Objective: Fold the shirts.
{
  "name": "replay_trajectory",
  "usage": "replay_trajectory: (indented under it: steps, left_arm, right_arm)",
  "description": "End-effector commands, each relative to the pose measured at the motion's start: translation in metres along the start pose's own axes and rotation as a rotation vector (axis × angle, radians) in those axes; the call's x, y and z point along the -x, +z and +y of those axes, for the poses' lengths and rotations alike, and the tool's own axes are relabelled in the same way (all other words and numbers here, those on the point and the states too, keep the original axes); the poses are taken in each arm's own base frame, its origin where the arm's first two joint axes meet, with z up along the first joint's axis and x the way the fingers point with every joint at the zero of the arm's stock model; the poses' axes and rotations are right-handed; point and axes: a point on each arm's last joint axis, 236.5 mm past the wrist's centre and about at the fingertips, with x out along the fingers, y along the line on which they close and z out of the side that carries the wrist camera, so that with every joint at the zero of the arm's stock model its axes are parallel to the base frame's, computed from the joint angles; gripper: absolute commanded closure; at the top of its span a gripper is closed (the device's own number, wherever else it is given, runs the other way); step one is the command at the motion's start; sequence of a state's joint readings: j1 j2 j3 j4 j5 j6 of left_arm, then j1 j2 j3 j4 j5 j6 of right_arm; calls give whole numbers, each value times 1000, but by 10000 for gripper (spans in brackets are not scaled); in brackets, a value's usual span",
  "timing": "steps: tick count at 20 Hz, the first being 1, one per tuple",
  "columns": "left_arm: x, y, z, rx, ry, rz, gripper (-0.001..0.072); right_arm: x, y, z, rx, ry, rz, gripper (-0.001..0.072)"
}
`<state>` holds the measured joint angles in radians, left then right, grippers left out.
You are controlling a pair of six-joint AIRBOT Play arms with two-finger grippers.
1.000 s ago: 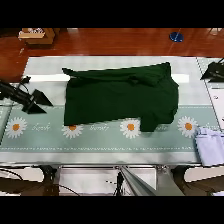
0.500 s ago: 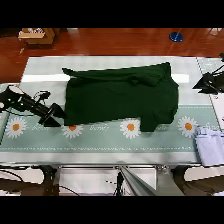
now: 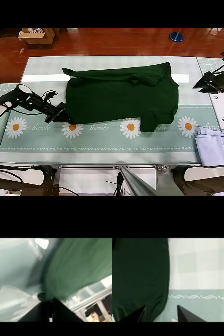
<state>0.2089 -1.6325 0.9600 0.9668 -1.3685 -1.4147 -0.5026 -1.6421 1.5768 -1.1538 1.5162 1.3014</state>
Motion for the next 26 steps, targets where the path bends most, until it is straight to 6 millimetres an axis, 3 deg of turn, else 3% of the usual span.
replay_trajectory:
  steps: [1,3,4,7,13,18,21,22,23,26]
  left_arm:
    - [-1,8,-1,6,1,-32,687]
    - [0,7,-1,-12,0,-28,688]
    - [0,5,-1,-20,-1,-23,688]
    - [0,5,-1,-47,-1,-22,688]
    - [0,5,-2,-62,-1,-22,687]
    - [0,5,-2,-62,-1,-22,687]
    - [0,5,-2,-62,-1,-22,687]
    - [0,5,-2,-62,-1,-22,688]
    - [0,5,-2,-65,-1,-22,687]
    - [0,5,-2,-71,-1,-22,687]
  right_arm:
    - [6,-1,-8,9,-46,-9,277]
    - [4,-6,-19,6,-87,11,271]
    - [0,-10,-22,-9,-78,21,233]
    - [-22,-29,-27,-66,-19,65,230]
    - [-74,-66,-16,-144,101,139,230]
    - [-95,-95,-9,-169,155,204,230]
    - [-97,-95,-5,-181,173,199,226]
    - [-97,-93,-3,-186,183,192,163]
    - [-97,-91,0,-192,198,186,150]
    - [-98,-88,3,-214,197,178,151]
